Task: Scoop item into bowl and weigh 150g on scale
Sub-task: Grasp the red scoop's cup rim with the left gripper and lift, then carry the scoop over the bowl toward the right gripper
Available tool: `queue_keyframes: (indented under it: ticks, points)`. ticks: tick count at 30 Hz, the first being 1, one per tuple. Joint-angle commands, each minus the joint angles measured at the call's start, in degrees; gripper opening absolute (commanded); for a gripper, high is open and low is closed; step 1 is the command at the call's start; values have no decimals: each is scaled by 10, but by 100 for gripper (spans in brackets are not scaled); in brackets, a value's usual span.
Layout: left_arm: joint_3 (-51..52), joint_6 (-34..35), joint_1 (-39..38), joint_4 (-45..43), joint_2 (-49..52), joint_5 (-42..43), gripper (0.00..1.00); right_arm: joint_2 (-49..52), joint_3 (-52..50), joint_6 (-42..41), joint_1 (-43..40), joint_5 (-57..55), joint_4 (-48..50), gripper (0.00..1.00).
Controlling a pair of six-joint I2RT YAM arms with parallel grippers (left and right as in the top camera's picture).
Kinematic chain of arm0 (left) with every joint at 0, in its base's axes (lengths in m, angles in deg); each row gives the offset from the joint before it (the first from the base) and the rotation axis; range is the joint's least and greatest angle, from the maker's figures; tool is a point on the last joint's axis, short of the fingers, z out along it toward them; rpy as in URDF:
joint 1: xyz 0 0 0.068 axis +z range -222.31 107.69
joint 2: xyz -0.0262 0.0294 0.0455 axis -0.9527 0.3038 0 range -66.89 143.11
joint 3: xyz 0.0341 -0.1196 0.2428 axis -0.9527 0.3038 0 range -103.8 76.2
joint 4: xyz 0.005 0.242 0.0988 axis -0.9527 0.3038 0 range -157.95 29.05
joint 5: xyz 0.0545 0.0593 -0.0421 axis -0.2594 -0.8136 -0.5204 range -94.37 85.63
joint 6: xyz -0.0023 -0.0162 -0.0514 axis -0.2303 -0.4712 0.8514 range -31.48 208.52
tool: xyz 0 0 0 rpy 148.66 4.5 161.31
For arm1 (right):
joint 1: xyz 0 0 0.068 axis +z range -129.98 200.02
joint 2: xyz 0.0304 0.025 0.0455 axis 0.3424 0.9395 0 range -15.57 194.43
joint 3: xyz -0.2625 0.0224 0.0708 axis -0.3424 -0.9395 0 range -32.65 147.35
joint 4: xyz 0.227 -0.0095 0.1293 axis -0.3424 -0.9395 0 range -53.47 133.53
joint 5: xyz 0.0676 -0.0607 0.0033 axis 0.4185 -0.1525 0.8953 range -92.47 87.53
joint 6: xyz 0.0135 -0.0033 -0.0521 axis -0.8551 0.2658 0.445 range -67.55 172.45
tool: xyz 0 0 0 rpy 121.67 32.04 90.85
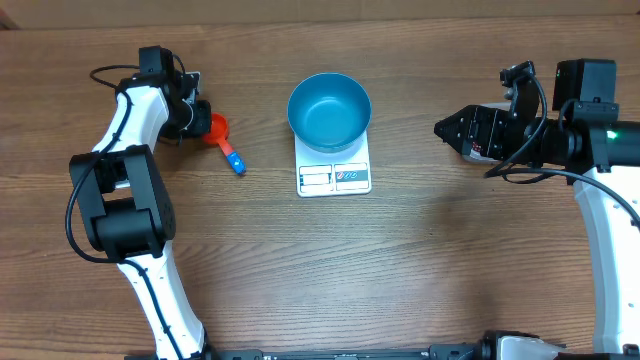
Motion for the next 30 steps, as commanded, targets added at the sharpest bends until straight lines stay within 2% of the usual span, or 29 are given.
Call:
queue_keyframes:
  ticks: [1, 4, 5, 10, 14, 16, 22, 30]
  points:
    - [-16, 23, 2, 21, -47, 2, 4, 0, 14, -2, 3, 7, 0, 93]
    - [-19, 51, 2, 36, -140, 2, 4, 0, 14, -7, 3, 7, 0, 93]
    - [-19, 79, -2, 45, -189, 12, 4, 0, 14, -15, 3, 10, 2, 92]
    - [-19, 140, -36, 68, -268, 75, 4, 0, 14, -69, 3, 12, 27, 88]
    - [-19, 220, -96, 80, -272, 77, 4, 0, 14, -115, 3, 12, 49, 88]
    - [-18, 270, -125, 79, -269, 77, 4, 0, 14, -134, 3, 12, 60, 84]
    - [-18, 380, -213, 42, -265, 44, 4, 0, 14, -211, 4, 27, 98, 83]
    - [-18, 567, -269, 39, -264, 17, 4, 1, 3, -228, 4, 59, 128, 81]
